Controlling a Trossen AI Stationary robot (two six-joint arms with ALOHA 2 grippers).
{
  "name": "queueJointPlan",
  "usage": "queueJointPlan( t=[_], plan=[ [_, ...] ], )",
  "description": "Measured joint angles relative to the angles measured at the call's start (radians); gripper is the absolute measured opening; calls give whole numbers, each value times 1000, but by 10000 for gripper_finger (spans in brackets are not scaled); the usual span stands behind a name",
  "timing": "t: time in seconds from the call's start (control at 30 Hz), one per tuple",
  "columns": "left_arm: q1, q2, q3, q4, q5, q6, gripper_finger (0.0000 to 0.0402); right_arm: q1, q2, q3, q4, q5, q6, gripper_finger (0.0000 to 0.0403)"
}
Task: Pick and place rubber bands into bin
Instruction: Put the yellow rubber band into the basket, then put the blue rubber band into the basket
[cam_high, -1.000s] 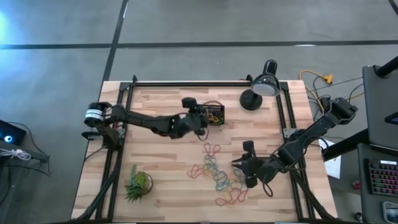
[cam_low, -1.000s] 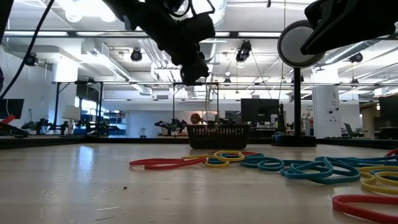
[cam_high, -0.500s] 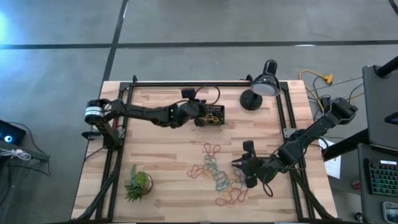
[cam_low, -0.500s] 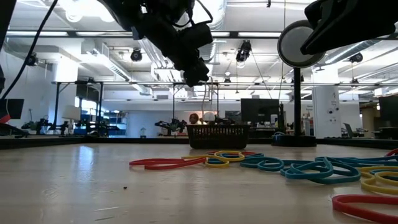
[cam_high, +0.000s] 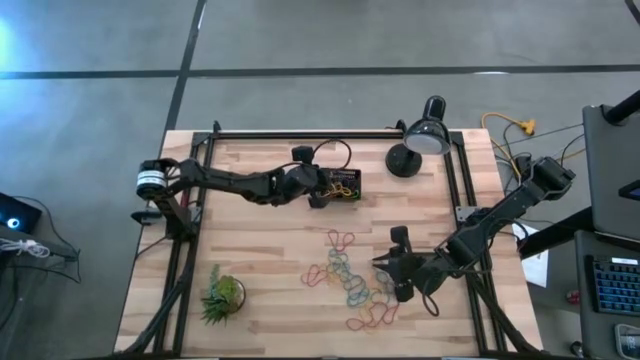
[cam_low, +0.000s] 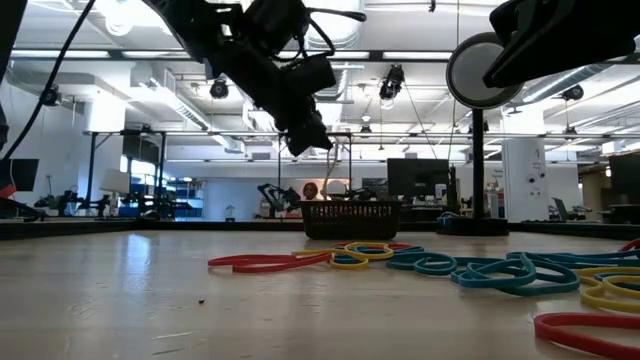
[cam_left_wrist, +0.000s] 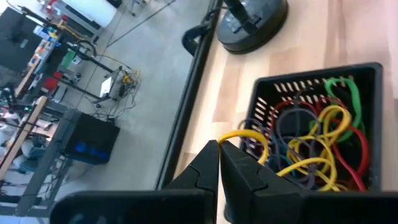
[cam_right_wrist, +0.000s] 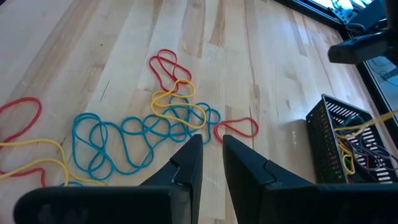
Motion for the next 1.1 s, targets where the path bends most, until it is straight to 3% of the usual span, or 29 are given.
queueJointPlan(
  t=[0.23,0.57,0.9,1.1],
  plan=[
    [5,0,-36,-6,45,0,0,0,0,0,2,3,3,56],
    [31,2,-45,-66,223,-24,5,0,0,0,22,7,0,56],
    [52,51,-42,-62,212,-56,94,0,0,0,38,25,2,56],
    [46,30,-24,-63,203,-73,124,0,0,0,37,25,0,56]
  ],
)
